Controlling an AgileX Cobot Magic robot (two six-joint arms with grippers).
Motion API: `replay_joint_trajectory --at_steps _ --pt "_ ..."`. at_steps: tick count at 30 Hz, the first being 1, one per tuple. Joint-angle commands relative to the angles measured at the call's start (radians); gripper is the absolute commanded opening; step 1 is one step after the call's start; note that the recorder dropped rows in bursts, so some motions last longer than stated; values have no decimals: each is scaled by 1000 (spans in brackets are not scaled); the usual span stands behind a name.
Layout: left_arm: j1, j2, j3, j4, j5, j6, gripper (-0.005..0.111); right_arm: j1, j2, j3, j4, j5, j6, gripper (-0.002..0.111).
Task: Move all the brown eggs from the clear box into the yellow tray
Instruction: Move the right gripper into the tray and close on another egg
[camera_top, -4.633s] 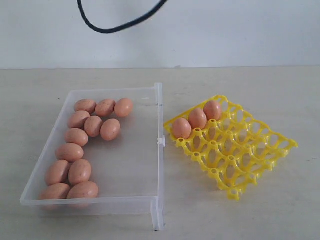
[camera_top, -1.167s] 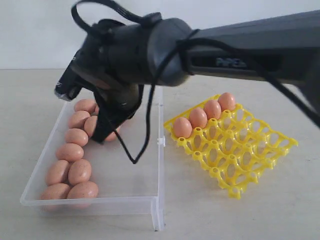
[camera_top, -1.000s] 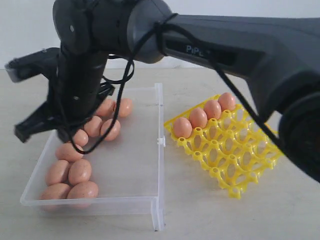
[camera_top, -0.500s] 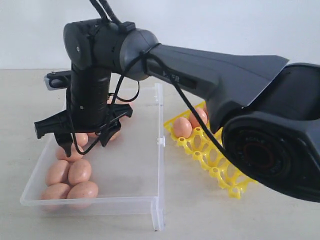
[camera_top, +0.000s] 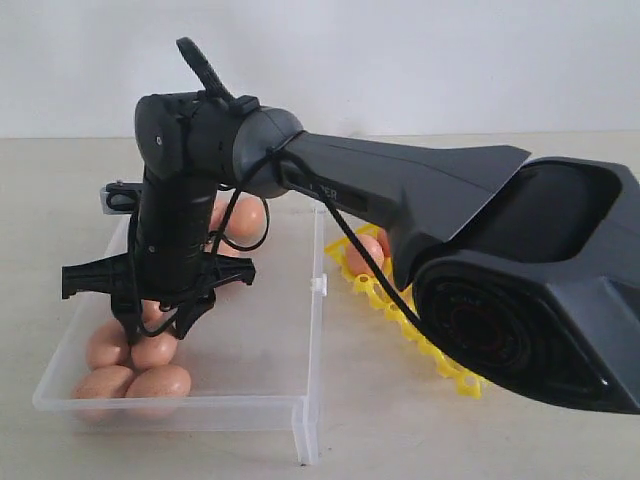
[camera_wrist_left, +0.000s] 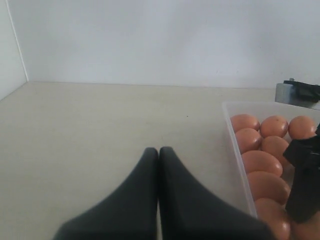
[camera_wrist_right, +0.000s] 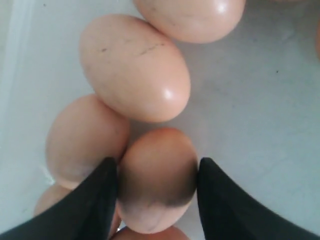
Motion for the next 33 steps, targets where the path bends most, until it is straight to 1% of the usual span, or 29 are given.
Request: replay_joint_trajectory --at_steps 1,3,6,7,11,13,15,18,20,21,26,33 --pt "-3 -3 -4 -5 -1 1 -4 -1 -3 3 -30 -50 -30 0" --pt "-3 -3 -4 -5 -1 1 -4 -1 -37 3 -109 -65 -44 0" --pt "-3 -3 -4 -5 -1 1 -4 -1 -86 3 -317 -61 -44 0" --pt "-3 -3 -4 -5 -1 1 -4 -1 -88 3 -348 -43 -48 0" --pt "-5 -3 -4 -5 -1 1 -4 -1 -57 3 -363 14 -180 0" --pt "-5 -3 -4 -5 -1 1 -4 -1 -48 3 -344 31 -254 3" --pt "-5 -3 -4 -5 -1 1 -4 -1 -46 3 -332 35 -312 16" --pt "-5 -3 -4 -5 -1 1 -4 1 -46 3 -331 35 -364 45" --pt "-5 -3 -4 -5 -1 1 -4 1 -46 3 -331 35 -410 57" --pt "-5 -3 -4 -5 -1 1 -4 1 -46 3 -331 35 -433 60" --pt "-5 -3 -4 -5 -1 1 -4 1 -46 3 -308 16 -469 60" --pt "-5 -3 -4 -5 -1 1 -4 1 -46 3 -231 -96 -488 59"
